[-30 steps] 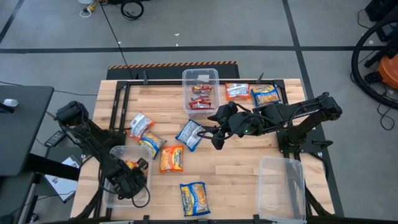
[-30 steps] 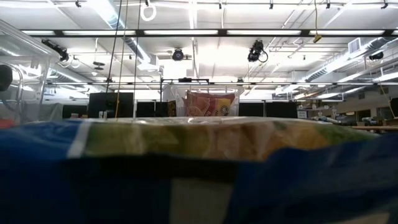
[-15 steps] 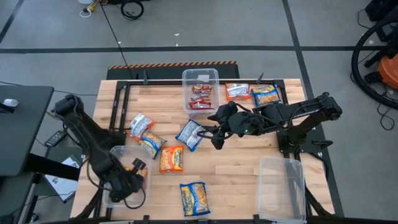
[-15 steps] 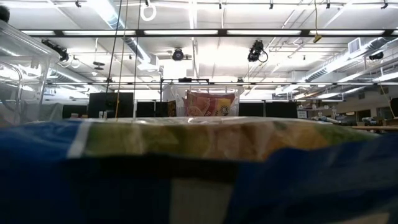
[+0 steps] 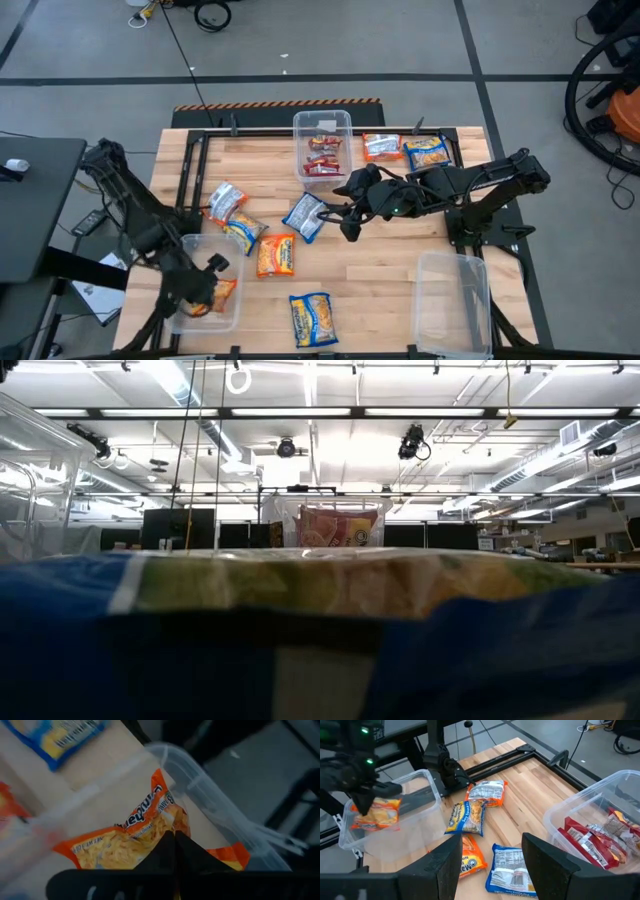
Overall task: Sort Maruchan noodles
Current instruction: Put the orange noodle pack into the bottom left transparent bin
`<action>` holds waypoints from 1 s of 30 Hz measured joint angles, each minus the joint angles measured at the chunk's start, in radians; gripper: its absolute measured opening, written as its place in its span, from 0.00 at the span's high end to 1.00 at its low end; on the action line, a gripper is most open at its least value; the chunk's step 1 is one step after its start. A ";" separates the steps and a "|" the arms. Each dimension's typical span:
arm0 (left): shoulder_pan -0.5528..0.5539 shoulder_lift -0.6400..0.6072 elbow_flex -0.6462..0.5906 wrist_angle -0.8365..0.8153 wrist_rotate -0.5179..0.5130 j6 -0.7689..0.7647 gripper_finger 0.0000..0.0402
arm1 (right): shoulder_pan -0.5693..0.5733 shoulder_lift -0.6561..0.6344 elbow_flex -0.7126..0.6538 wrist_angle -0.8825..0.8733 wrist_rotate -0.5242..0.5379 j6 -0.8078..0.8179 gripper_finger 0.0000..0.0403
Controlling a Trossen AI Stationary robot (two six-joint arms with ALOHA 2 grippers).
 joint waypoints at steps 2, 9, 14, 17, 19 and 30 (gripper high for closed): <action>0.056 0.000 -0.024 -0.003 0.083 0.044 1.00 | 0.001 0.000 0.000 0.000 -0.001 0.000 0.48; 0.242 -0.001 -0.106 0.024 0.292 0.240 1.00 | 0.005 0.000 0.000 0.001 -0.030 0.000 0.48; 0.313 -0.002 -0.120 0.037 0.431 0.279 1.00 | 0.007 0.000 0.000 0.044 -0.071 -0.038 0.48; 0.326 -0.003 -0.120 0.064 0.453 0.314 1.00 | 0.008 0.000 0.000 0.064 -0.072 -0.071 0.48; 0.331 0.000 -0.123 0.121 0.511 0.278 1.00 | 0.008 0.000 0.000 0.079 -0.072 -0.077 0.48; 0.267 0.005 -0.337 0.615 0.561 -0.054 1.00 | 0.008 0.000 0.000 0.088 -0.036 -0.076 0.48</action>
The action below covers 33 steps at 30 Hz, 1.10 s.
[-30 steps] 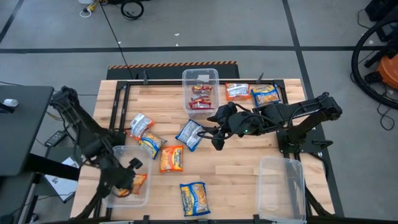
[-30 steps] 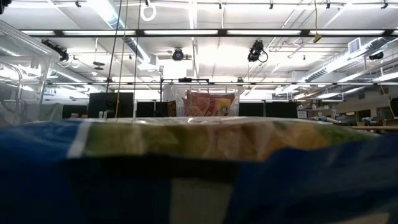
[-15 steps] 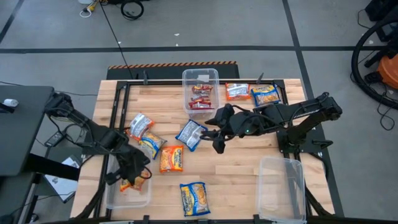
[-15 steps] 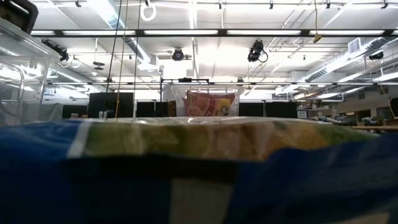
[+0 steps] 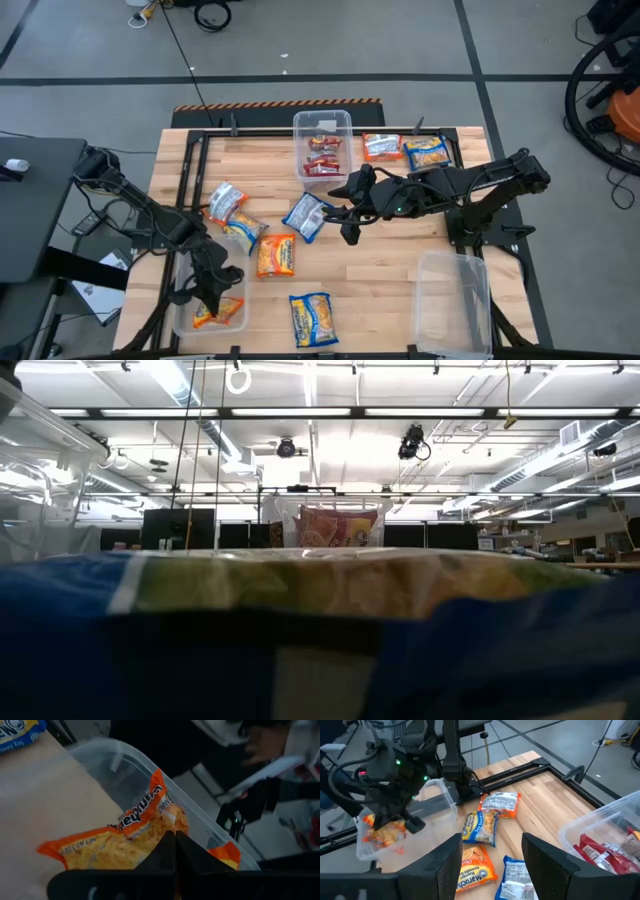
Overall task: Sort Maruchan noodles
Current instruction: Put the orange noodle pack into the bottom left transparent bin
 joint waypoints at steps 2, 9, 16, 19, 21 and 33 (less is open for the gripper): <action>-0.007 0.000 -0.045 0.093 -0.006 -0.052 0.99 | 0.000 0.000 0.000 0.003 0.011 0.000 0.48; -0.038 0.000 -0.150 0.197 -0.041 -0.125 0.98 | 0.000 0.000 0.000 0.003 0.013 0.007 0.48; -0.051 0.000 -0.162 0.207 -0.073 -0.302 0.97 | -0.001 0.000 0.000 0.004 0.019 0.007 0.48; -0.050 0.000 -0.162 0.234 -0.039 -0.365 0.97 | -0.009 0.000 0.000 0.003 0.020 0.006 0.48; -0.050 0.000 -0.162 0.240 -0.035 -0.393 0.98 | -0.017 0.000 0.000 0.004 0.019 0.006 0.48; -0.010 0.051 -0.269 0.510 -0.127 -0.492 0.98 | -0.024 0.017 0.001 0.017 0.010 -0.012 0.48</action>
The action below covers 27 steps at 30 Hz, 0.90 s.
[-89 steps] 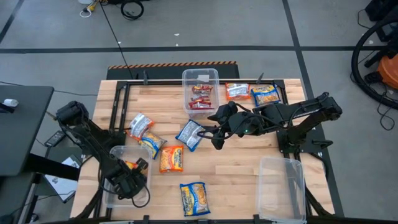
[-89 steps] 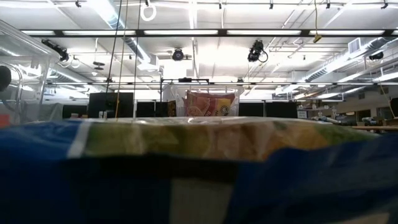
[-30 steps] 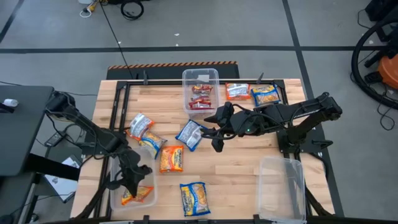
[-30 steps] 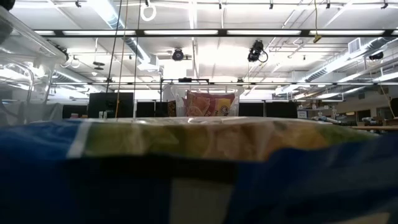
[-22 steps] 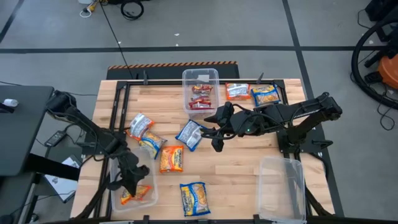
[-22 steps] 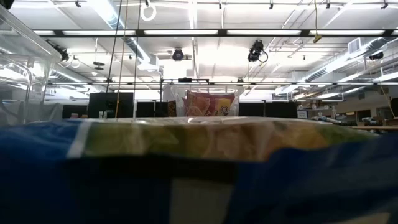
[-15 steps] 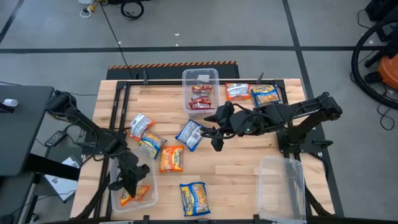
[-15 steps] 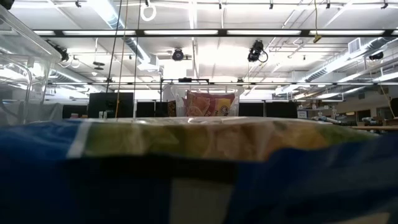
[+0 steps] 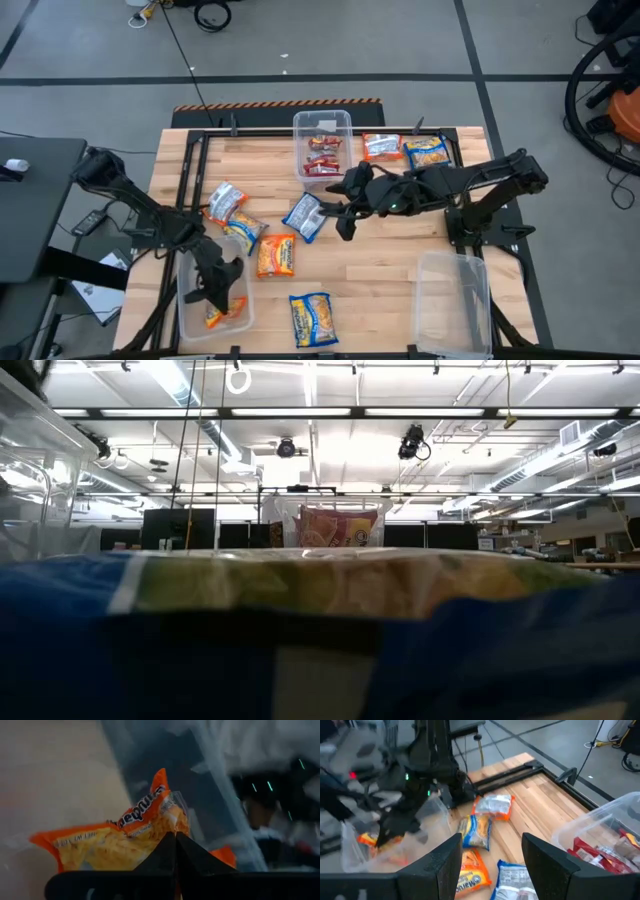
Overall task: Sort Maruchan noodles
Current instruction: Put the orange noodle pack into the bottom left transparent bin
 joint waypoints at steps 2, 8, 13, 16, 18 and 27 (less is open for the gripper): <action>-0.001 0.009 -0.013 0.049 -0.046 -0.052 0.98 | 0.005 0.030 0.000 0.006 -0.025 -0.022 0.48; -0.063 0.022 0.007 0.121 -0.150 -0.092 0.97 | 0.006 0.167 -0.001 0.130 -0.123 -0.108 0.48; -0.129 0.056 0.008 0.135 -0.235 -0.109 0.96 | 0.006 0.248 -0.001 0.146 -0.147 -0.164 0.48; -0.161 0.090 0.009 0.180 -0.289 -0.111 0.96 | 0.008 0.291 -0.001 0.154 -0.170 -0.182 0.48; -0.175 0.113 0.010 0.180 -0.300 -0.107 0.95 | 0.010 0.319 -0.001 0.159 -0.182 -0.209 0.48; -0.204 0.165 0.010 0.210 -0.285 -0.052 0.77 | 0.019 0.409 0.000 0.173 -0.186 -0.320 0.47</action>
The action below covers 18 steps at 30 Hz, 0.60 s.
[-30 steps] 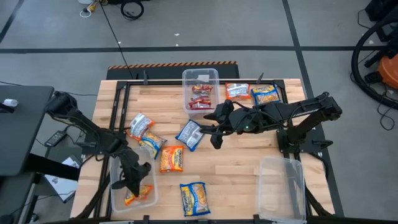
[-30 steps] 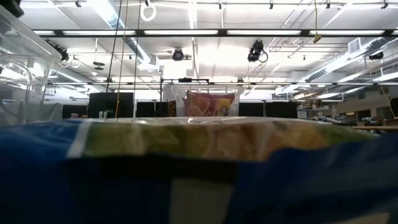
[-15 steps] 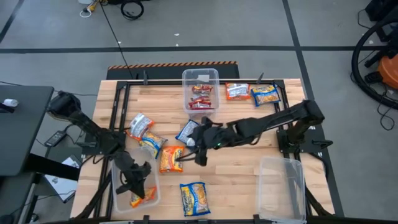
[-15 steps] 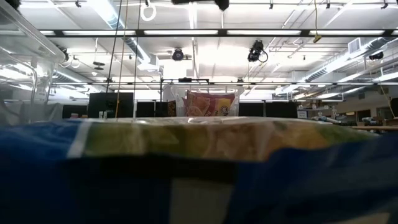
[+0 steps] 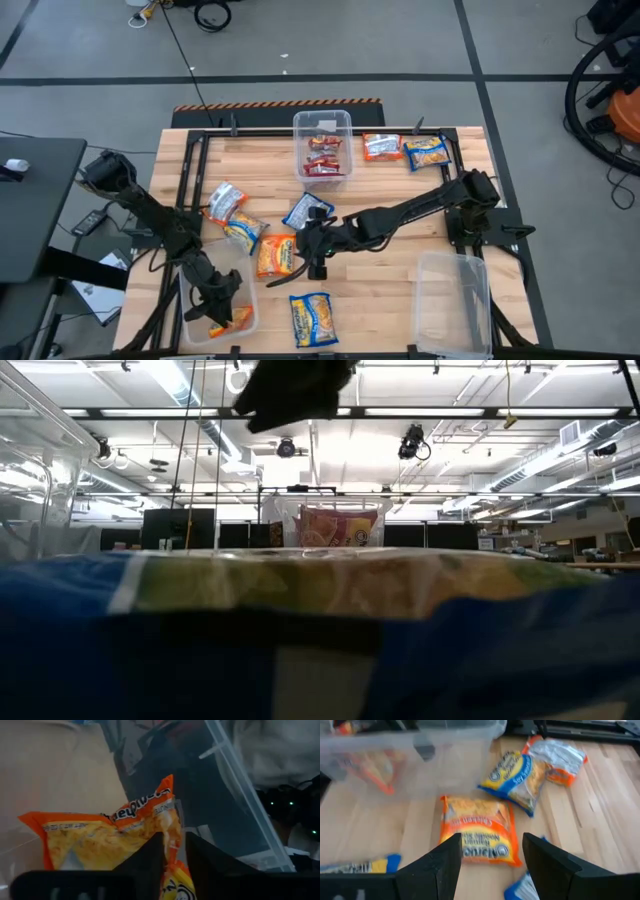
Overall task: Sort Maruchan noodles
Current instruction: Put the orange noodle pack into the bottom left transparent bin
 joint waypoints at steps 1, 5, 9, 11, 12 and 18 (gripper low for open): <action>0.001 0.000 0.000 0.000 0.006 0.004 0.74 | 0.000 0.003 0.001 0.005 -0.001 0.003 0.47; 0.001 0.000 0.000 0.016 0.022 0.008 0.65 | 0.000 0.003 0.000 0.003 0.003 0.023 0.47; 0.001 -0.003 0.000 0.028 0.023 -0.002 0.62 | 0.000 0.003 0.000 0.001 0.007 0.024 0.47; 0.001 -0.011 0.000 0.031 0.023 -0.008 0.62 | 0.000 0.003 0.000 0.001 0.006 0.025 0.47; 0.001 -0.017 0.000 0.032 0.023 -0.013 0.62 | 0.000 0.003 0.000 -0.001 0.006 0.025 0.47; 0.001 -0.058 0.000 0.022 0.023 -0.134 0.65 | -0.001 0.003 0.000 -0.003 0.005 0.035 0.47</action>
